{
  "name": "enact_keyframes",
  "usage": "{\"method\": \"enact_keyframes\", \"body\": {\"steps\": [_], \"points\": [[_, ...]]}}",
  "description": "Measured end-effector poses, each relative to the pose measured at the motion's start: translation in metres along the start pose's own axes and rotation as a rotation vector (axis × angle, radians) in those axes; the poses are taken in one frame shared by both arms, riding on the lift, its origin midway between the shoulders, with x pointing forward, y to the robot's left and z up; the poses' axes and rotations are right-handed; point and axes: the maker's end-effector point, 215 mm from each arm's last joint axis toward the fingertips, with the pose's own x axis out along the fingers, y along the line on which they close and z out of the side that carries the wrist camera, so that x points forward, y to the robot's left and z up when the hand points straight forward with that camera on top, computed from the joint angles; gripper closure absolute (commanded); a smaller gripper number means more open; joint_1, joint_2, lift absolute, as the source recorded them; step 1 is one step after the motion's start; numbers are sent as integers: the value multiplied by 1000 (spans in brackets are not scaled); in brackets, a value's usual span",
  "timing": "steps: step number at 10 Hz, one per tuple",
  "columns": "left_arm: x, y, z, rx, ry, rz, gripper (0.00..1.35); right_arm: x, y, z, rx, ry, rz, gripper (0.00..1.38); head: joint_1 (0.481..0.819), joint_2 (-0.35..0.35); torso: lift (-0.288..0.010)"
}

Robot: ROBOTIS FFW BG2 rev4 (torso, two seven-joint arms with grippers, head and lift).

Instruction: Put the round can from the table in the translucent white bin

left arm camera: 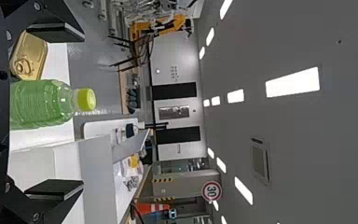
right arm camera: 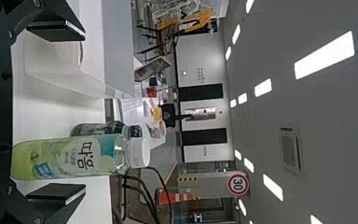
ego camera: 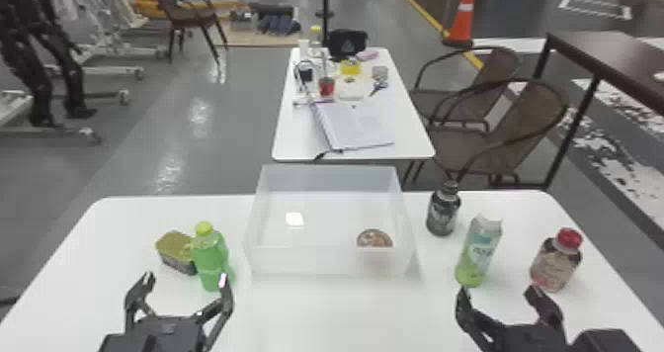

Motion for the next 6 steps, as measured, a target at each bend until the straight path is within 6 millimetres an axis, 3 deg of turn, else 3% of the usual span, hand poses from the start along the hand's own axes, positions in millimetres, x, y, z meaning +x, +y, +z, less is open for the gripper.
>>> {"method": "enact_keyframes", "body": {"steps": [6], "points": [[0,-1,-2,4,14,-2,188,-1,-7,1,-19,14,-31,144,549,0,-100]]}}
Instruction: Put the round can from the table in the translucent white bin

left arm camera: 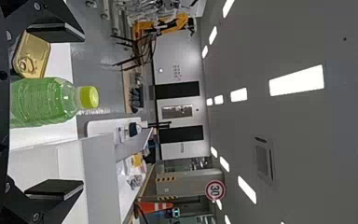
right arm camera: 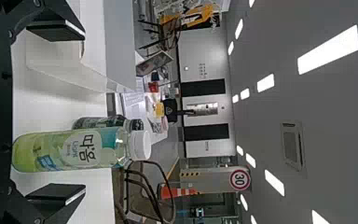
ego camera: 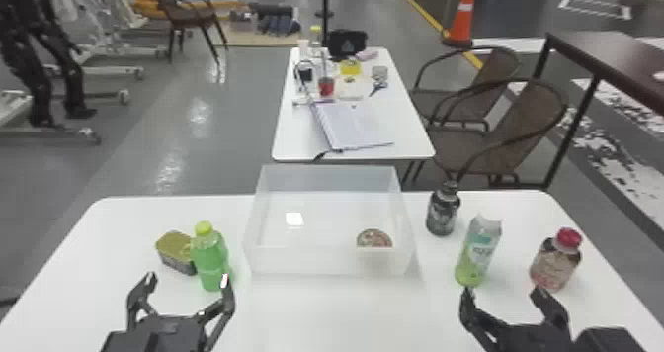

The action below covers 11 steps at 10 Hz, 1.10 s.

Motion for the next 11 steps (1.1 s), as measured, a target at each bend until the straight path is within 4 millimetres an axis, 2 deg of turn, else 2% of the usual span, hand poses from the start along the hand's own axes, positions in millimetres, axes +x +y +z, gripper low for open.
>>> {"method": "enact_keyframes", "body": {"steps": [11], "points": [[3,-2,-3,1,17,-8,188,2,4,-15,27,60,11,142,549,0,-100]]}}
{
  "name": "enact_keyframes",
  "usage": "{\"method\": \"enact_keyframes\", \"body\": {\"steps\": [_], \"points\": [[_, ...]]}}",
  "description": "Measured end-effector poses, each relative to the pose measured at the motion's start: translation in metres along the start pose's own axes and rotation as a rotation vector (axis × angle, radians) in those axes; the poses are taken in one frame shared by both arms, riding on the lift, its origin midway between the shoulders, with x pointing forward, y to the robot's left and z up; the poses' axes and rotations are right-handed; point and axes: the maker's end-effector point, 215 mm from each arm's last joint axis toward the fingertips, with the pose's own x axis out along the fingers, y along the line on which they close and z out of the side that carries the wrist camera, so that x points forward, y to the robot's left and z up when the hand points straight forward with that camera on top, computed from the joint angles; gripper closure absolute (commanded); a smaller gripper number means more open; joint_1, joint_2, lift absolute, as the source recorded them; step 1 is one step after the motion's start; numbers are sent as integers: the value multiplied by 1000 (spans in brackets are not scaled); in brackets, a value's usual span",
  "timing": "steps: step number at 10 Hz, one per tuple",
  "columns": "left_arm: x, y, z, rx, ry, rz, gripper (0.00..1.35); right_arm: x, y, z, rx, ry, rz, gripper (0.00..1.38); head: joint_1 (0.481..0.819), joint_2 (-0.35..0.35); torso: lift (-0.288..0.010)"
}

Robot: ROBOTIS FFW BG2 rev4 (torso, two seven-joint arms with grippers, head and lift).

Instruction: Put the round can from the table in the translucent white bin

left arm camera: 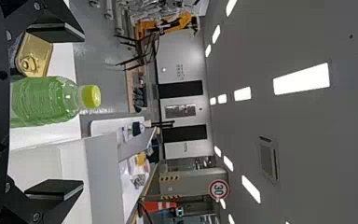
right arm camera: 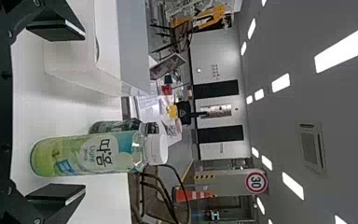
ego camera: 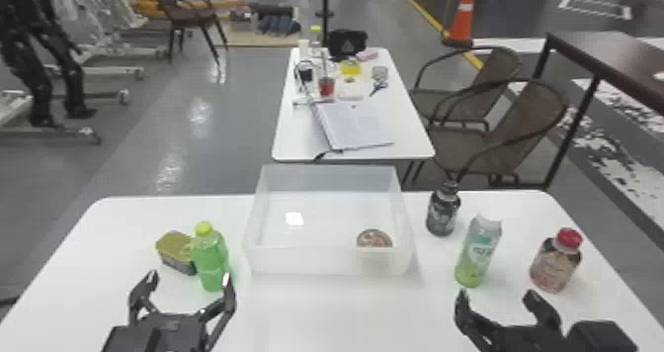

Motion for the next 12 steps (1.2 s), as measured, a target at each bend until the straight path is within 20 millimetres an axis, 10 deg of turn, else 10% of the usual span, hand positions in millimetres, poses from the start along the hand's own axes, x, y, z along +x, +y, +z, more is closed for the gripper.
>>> {"method": "enact_keyframes", "body": {"steps": [12], "points": [[-1,5,2,5,-10,8,188,4,4,-2,21,-14,22,148,549,0,-100]]}}
